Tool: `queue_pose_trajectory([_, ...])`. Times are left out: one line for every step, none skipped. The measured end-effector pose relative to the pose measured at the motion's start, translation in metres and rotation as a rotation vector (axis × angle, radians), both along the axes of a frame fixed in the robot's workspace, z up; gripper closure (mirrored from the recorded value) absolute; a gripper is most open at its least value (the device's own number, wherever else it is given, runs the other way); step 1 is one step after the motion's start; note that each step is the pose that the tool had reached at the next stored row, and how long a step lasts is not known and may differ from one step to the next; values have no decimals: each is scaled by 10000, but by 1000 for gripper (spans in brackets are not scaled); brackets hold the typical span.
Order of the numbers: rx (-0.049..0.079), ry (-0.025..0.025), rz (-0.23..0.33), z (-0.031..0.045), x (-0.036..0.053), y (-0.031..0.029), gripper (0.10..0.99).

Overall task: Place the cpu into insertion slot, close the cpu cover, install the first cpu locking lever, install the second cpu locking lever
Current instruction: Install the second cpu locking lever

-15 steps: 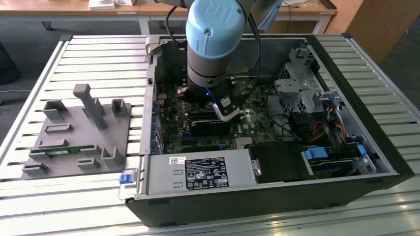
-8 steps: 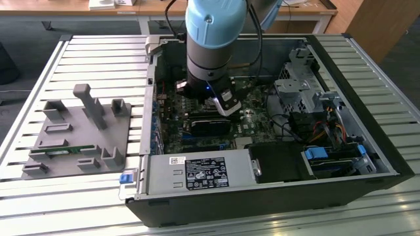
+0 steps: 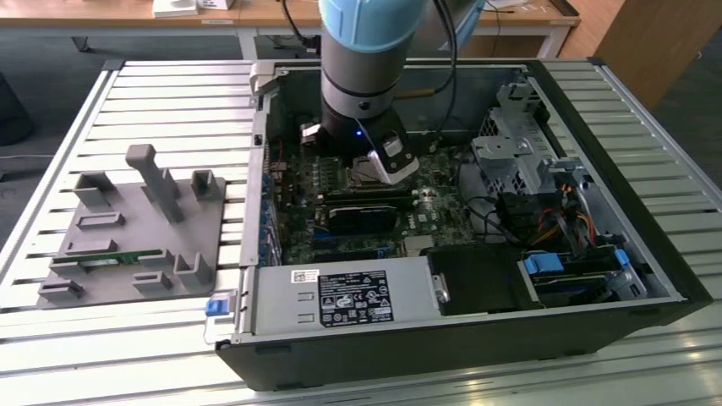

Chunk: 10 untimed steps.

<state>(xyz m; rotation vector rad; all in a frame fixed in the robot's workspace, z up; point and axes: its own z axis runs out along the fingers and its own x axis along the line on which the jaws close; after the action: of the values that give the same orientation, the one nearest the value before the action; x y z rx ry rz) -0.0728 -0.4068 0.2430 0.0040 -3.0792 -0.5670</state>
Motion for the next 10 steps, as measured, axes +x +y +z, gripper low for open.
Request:
queue_pose_trajectory([1,3,-2,1,24,0,980])
queue_pose_trajectory([-1,8,-1,1,56,0,980])
queue_pose_trajectory([-2,15,-2,2,94,0,980])
queue_pose_trajectory([-1,23,-2,2,132,0,980])
queue_pose_trajectory([-1,32,-2,2,171,0,980])
queue_pose_trajectory([-2,43,-2,2,210,0,980])
queue_pose_trajectory([-1,54,-2,2,246,0,980])
queue_pose_trajectory([-2,68,-2,2,279,0,980])
queue_pose_trajectory([-3,87,-2,2,309,0,980])
queue_pose_trajectory([-3,106,-2,2,330,-2,980])
